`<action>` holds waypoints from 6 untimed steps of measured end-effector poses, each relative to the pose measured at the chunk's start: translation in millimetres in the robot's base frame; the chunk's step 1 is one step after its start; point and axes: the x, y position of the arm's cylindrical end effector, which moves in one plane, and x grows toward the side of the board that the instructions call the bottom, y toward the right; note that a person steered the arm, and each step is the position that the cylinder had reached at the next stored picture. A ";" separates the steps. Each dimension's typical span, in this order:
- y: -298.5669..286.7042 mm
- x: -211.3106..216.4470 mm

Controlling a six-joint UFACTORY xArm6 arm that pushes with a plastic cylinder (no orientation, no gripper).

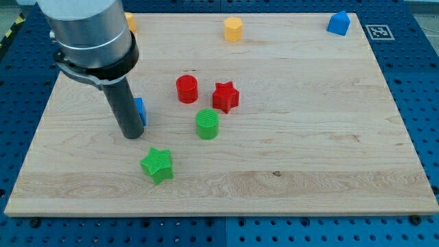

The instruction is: Move the blue cube to the center left of the board

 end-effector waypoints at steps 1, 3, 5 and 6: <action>15.0 4.0; 36.6 -4.3; 28.3 -9.7; 16.8 -26.3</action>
